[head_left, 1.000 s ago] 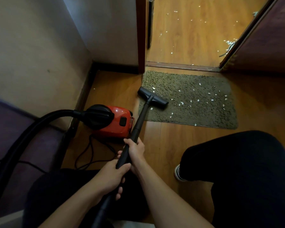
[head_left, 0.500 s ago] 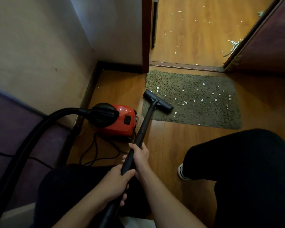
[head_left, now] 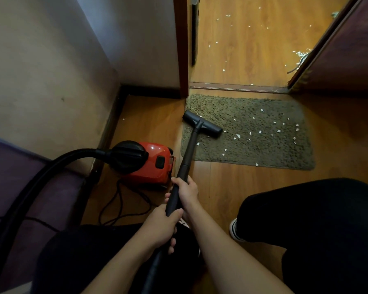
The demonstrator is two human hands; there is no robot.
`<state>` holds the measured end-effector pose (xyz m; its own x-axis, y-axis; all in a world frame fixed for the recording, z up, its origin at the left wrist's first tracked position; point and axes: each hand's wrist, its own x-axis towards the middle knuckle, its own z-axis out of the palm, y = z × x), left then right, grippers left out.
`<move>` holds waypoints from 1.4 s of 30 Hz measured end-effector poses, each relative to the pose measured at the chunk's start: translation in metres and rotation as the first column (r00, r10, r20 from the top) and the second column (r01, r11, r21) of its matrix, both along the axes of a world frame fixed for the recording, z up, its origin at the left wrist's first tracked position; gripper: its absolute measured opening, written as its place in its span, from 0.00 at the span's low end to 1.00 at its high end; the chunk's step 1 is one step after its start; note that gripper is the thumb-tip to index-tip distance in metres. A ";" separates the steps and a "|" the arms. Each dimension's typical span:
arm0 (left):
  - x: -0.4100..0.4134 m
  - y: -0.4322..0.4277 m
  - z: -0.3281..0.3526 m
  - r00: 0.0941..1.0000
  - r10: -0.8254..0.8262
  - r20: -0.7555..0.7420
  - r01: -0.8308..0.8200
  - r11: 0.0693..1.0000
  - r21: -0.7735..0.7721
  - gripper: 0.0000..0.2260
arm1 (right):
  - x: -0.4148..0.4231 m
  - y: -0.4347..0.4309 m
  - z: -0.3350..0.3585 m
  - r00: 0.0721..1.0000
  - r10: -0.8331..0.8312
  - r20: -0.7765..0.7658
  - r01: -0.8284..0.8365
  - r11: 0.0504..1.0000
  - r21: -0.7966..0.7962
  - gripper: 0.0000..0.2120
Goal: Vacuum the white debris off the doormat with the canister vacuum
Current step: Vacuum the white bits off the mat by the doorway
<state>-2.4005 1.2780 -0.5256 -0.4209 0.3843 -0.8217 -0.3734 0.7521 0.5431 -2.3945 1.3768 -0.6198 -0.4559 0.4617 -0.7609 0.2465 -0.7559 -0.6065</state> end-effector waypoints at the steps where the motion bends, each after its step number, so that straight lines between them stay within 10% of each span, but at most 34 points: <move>1: -0.001 0.006 -0.002 1.000 0.010 -0.001 -0.010 1.000 0.003 0.07 | -0.002 0.006 0.000 1.000 -0.003 -0.003 0.003 1.000 0.000 0.06; 22: -0.026 0.088 -0.028 0.998 0.059 0.015 -0.060 0.996 0.072 0.07 | -0.032 0.092 -0.022 1.000 -0.010 0.020 0.010 0.999 0.036 0.07; 42: -0.002 -0.003 -0.005 0.995 0.093 0.042 -0.094 0.995 0.021 0.08 | -0.005 0.001 0.006 0.997 0.075 -0.018 -0.075 0.997 -0.014 0.08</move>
<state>-2.4024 1.2751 -0.5306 -0.4218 0.3637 -0.8305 -0.4638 0.7006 0.5423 -2.3991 1.3780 -0.6136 -0.5019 0.4147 -0.7590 0.2926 -0.7444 -0.6002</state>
